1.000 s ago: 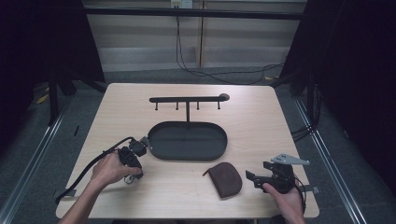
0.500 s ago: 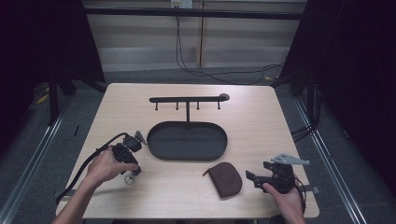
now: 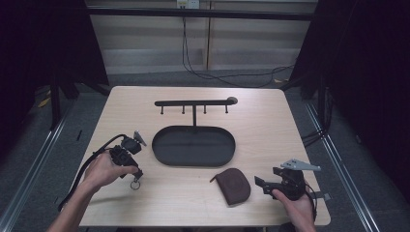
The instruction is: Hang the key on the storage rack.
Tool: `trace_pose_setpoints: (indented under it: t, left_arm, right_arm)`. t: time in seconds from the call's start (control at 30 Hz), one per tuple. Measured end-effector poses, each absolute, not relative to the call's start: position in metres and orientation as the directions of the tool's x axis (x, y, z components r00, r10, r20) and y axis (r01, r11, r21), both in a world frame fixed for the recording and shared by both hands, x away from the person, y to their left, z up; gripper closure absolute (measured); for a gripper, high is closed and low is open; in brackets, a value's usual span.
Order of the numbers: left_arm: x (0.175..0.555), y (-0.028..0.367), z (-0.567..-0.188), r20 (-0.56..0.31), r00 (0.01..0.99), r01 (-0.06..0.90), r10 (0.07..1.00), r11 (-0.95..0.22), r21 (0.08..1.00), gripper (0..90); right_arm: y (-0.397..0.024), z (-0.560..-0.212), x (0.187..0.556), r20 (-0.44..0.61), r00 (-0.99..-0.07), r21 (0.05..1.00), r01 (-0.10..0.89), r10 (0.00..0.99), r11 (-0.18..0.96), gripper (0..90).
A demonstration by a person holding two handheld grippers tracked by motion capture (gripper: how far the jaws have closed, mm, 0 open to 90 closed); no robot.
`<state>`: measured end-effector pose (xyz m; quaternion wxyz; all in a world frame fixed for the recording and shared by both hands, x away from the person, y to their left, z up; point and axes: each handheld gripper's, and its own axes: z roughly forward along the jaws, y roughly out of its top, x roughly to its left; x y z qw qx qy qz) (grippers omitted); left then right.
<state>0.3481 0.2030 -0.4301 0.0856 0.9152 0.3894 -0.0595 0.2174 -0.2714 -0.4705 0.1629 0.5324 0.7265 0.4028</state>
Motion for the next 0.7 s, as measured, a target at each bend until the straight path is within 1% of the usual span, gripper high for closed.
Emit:
trace_pose_setpoints:
  t: [0.13,0.37,0.7]
  left_arm:
    - [0.347,0.204,-0.423,-0.184,0.69,0.723,0.7,-0.681,0.122,68.1]
    - [0.347,0.203,-0.412,-0.176,0.691,0.722,0.701,-0.679,0.132,68.1]
    - [0.348,0.205,-0.398,-0.167,0.685,0.728,0.709,-0.675,0.118,68.2]
  right_arm:
    - [-0.271,-0.47,0.217,0.193,-0.378,0.758,0.644,0.905,0.108,13.8]
    - [-0.271,-0.47,0.217,0.194,-0.379,0.758,0.644,0.905,0.107,13.8]
    - [-0.271,-0.471,0.217,0.192,-0.378,0.757,0.645,0.905,0.109,13.8]
